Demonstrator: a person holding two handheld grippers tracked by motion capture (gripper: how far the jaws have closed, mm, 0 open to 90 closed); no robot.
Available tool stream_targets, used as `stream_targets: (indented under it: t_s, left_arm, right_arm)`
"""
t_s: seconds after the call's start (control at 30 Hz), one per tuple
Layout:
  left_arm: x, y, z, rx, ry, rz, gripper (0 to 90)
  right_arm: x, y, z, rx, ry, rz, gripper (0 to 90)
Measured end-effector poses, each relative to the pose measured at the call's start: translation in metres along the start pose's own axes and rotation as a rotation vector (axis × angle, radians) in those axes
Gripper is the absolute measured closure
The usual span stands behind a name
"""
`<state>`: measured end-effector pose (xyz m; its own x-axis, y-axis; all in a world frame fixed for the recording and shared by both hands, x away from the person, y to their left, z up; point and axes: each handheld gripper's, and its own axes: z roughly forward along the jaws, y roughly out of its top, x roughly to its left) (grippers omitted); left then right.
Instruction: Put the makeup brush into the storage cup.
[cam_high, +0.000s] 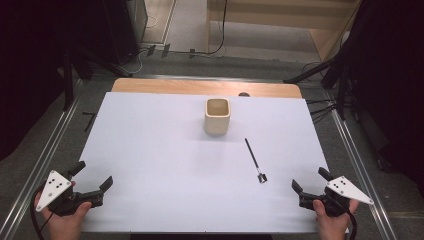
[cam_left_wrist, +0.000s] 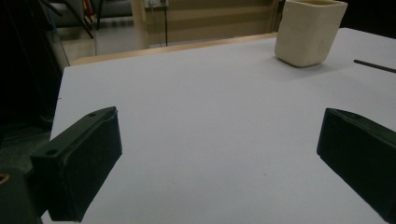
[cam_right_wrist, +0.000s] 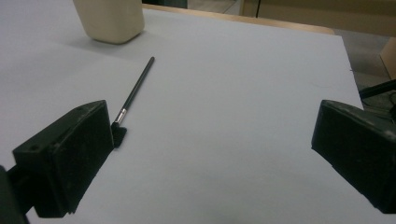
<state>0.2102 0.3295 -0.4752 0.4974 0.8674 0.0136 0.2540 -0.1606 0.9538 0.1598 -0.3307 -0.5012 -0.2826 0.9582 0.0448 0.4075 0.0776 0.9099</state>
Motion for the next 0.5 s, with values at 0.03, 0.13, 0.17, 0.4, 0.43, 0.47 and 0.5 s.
stream_targets:
  t_s: [0.03, 0.13, 0.17, 0.4, 0.43, 0.47, 0.5]
  left_arm:
    - [0.000, 0.000, 0.000, 0.001, 0.001, 0.000, 0.6]
    - [0.000, 0.000, 0.000, 0.002, 0.000, -0.002, 0.6]
    - [0.000, 0.000, 0.000, 0.001, 0.000, -0.002, 0.6]
    - [0.001, 0.001, -0.001, -0.002, 0.004, -0.002, 0.6]
    - [0.001, 0.001, 0.000, -0.001, 0.005, -0.003, 0.6]
    - [0.001, 0.001, 0.000, 0.003, 0.008, 0.000, 0.6]
    - [0.001, 0.001, 0.000, 0.004, 0.010, 0.002, 0.6]
  right_arm:
    - [0.000, 0.000, 0.000, 0.000, 0.000, 0.000, 0.0]
    - [0.001, 0.000, 0.000, 0.003, 0.003, 0.000, 0.0]
    - [0.001, 0.000, 0.000, 0.003, 0.003, 0.000, 0.0]
    - [0.007, 0.008, 0.000, 0.003, -0.003, -0.030, 0.0]
    - [0.008, 0.010, 0.001, 0.007, -0.003, -0.037, 0.0]
    - [0.010, 0.012, 0.002, 0.012, -0.004, -0.045, 0.0]
    - [0.010, 0.012, 0.002, 0.012, -0.004, -0.045, 0.0]
